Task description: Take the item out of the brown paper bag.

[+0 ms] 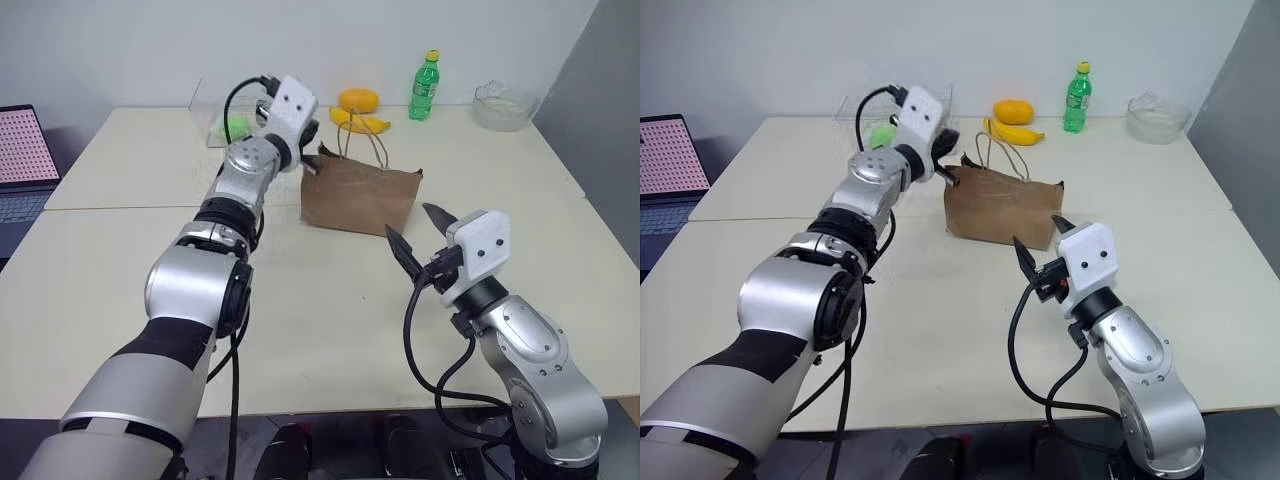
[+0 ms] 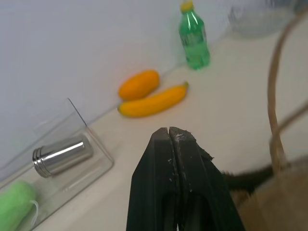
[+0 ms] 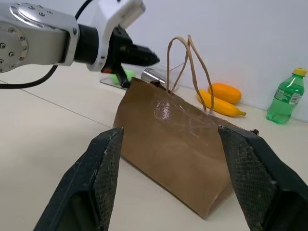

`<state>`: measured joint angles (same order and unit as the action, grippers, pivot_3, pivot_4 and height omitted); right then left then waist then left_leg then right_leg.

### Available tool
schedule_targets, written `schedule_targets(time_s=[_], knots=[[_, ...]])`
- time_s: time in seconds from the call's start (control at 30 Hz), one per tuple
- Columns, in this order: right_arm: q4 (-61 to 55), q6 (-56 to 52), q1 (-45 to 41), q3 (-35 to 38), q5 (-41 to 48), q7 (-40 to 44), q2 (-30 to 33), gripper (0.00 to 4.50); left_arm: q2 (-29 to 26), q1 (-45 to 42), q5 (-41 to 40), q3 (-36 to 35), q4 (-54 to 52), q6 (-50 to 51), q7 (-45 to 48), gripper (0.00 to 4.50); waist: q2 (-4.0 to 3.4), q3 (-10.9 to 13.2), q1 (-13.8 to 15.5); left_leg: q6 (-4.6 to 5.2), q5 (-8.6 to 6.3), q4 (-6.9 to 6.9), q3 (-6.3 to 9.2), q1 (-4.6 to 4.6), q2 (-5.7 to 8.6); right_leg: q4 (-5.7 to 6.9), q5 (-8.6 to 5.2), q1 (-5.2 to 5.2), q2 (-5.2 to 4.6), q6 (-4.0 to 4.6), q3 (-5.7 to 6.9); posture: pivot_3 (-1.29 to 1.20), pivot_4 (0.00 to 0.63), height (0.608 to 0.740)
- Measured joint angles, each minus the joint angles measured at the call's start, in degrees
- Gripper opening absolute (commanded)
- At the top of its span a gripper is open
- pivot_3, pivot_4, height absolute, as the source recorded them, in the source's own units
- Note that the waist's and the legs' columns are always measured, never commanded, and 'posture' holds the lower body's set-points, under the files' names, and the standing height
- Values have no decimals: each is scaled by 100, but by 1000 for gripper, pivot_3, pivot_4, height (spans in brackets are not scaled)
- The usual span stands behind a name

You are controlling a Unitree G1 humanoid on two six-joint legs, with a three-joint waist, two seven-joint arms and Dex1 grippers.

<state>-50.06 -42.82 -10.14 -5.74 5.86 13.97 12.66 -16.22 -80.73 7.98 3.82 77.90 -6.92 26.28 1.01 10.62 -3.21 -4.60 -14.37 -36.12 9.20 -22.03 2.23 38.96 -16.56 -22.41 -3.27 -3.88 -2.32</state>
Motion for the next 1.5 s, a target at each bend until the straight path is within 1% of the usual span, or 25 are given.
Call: schedule_targets(time_s=[0.2, 0.43, 0.67, 0.93, 1.03, 1.1, 1.17, 1.3, 1.37, 1.5], knots=[[-139, -79, 64, 9, 7, -35, 43, 3310, -40, 0, 221, 58, 42, 205, 530, 7, 0, 0, -2, 0, 0, 1, 0, -1, 0, -1, 1, -1, 0, 1, 0, 0, 150, 740], [-360, -301, 285, 100, 201, -19, 198, 3310, -240, 9, 267, 61, -14, 385, 1880, 7, 0, 0, -5, 0, 0, -1, 0, 0, 0, 0, 1, 2, 0, 2, 0, 0, 150, 740], [-461, -509, 449, 239, 440, 18, 337, 3310, -614, 101, 211, 78, -235, 466, 3203, 7, 0, -1, -8, 1, 0, 0, -1, 4, -1, 1, 1, 3, 0, 2, 0, 0, 150, 740], [-463, -527, 470, 242, 685, 92, 458, 3310, -922, 535, 40, 109, -892, 790, 4413, 7, -1, -1, -15, 1, -1, -1, 0, 10, -3, 3, 2, 9, 0, 3, -1, 0, 150, 740], [-463, -525, 469, 249, 749, 103, 515, 3310, -1094, 959, -80, 211, -1619, 1071, 4942, 7, -2, -1, -25, 1, 0, 0, 0, 11, -4, 4, 2, 9, 1, 4, -2, 0, 150, 740], [-463, -523, 472, 264, 835, 118, 547, 3310, -1296, 1417, -203, 279, -2469, 1444, 5316, 7, -2, -1, -41, 1, 0, 0, 1, 12, -5, 5, 2, 9, 2, 4, -3, 0, 150, 740], [-462, -523, 475, 265, 887, 130, 588, 3310, -1444, 1794, -292, 339, -3129, 1789, 5537, 7, -2, -1, -43, 1, 0, -1, 3, 11, -5, 5, 2, 9, 2, 5, -3, 0, 150, 740], [-463, -512, 514, 281, 952, 179, 674, 3310, -1886, 2784, -526, 494, -4835, 2660, 5919, 7, -2, -1, -52, 1, 0, -1, 4, 11, -8, 6, 2, 8, 2, 5, -4, 0, 150, 740], [-463, -510, 524, 284, 995, 206, 715, 3310, -2046, 3072, -623, 504, -5350, 2969, 5973, 7, -2, -2, -37, 1, 0, -2, 4, 11, -8, 6, 2, 9, 2, 6, -3, 0, 150, 740], [-462, -507, 596, 294, 1104, 313, 906, 3310, -2409, 3238, -982, 504, -6061, 3387, 6193, 7, -2, -1, -18, 2, -1, -3, 2, 9, -7, 3, 2, 10, 2, 5, -4, 0, 150, 740]])
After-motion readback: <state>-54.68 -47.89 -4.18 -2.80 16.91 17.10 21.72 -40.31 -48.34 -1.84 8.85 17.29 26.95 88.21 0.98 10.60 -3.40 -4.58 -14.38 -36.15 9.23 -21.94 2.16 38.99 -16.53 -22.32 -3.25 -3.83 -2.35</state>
